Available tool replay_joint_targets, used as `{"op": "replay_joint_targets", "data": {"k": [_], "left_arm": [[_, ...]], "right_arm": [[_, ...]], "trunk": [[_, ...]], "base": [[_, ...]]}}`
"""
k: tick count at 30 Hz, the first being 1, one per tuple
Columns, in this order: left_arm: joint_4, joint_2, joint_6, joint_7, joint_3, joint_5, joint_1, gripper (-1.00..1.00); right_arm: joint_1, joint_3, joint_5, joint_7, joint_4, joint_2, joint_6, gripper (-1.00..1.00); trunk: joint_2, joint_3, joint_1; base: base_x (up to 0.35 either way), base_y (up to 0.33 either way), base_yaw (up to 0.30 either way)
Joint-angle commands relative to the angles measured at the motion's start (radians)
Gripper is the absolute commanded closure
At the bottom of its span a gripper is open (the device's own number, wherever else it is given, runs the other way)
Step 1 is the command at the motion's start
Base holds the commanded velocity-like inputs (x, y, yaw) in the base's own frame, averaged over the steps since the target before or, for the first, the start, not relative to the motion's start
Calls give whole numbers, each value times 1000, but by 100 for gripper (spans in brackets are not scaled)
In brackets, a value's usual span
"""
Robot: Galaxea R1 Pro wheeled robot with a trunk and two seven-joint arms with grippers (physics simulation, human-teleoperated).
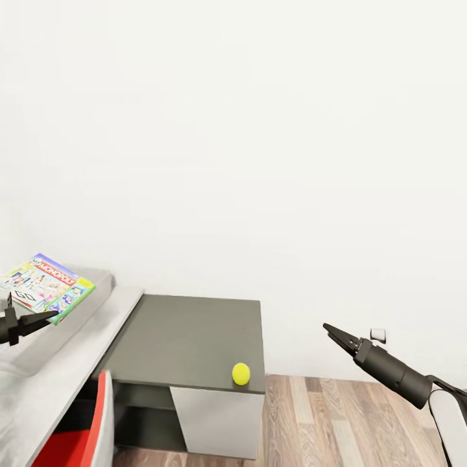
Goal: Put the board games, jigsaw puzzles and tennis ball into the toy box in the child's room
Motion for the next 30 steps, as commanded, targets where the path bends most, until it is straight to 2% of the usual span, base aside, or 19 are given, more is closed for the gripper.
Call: {"op": "replay_joint_targets", "data": {"k": [1,9,30], "left_arm": [[0,0,9,-2,1,6,-1,100],[0,-1,10,-2,1,5,-1,100],[0,-1,10,-2,2,6,-1,100]], "right_arm": [[-1,-1,1,3,0,0,5,-100],[-1,-1,1,3,0,0,4,-100],[-1,0,2,-1,1,2,3,-100]], "trunk": [[-2,-2,1],[-2,-2,1],[-2,-2,1]], "base": [[304,140,-162],[204,192,-37],[43,96,-1]]}}
